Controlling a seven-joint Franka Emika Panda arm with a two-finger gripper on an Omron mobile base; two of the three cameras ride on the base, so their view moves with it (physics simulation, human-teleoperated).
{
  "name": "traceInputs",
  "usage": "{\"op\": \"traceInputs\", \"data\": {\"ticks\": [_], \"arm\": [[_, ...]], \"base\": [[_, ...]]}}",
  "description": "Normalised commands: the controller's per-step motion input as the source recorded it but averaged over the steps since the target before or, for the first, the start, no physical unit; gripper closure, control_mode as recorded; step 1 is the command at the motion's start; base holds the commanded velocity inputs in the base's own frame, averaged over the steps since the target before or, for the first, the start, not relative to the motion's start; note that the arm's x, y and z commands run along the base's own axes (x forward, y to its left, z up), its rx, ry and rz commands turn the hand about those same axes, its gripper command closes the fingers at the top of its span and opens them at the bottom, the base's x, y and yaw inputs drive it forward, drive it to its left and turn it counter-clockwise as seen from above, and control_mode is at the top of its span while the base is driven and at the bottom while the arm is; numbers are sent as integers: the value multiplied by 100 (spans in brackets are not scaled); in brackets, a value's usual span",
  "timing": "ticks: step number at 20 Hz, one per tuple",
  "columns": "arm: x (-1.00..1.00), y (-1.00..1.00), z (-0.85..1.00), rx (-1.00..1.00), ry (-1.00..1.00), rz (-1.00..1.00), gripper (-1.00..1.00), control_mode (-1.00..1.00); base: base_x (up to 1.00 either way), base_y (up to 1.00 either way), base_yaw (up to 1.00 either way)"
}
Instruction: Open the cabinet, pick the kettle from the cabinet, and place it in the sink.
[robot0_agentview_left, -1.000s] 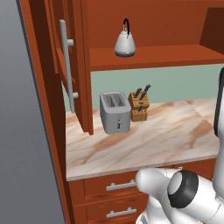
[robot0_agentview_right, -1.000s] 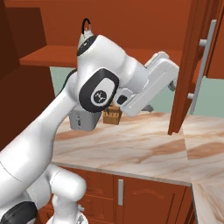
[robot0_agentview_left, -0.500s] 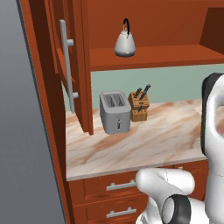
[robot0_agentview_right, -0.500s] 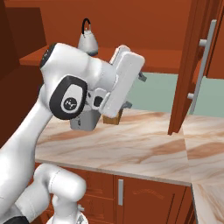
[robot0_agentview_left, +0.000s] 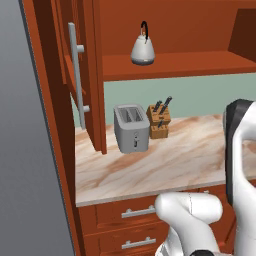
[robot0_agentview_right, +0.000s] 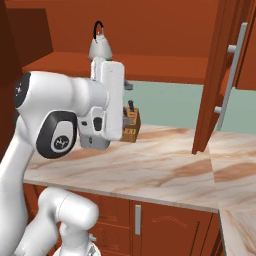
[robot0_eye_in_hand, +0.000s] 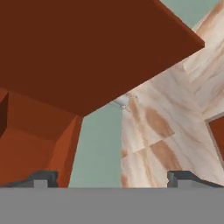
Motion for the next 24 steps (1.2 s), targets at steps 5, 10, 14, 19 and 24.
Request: {"op": "traceInputs", "data": {"ticks": [5,10,14,19,24], "arm": [[-9,51,15,-24,27,42,-100,-100],[-2,51,19,-26,28,32,-100,-100],[0,53,17,-32,20,24,-100,-100],[7,53,8,-34,11,19,-100,-100],[29,29,2,-16,8,23,-100,-100]], "base": [[0,0,0],[0,0,0],[0,0,0],[0,0,0],[0,0,0]]}}
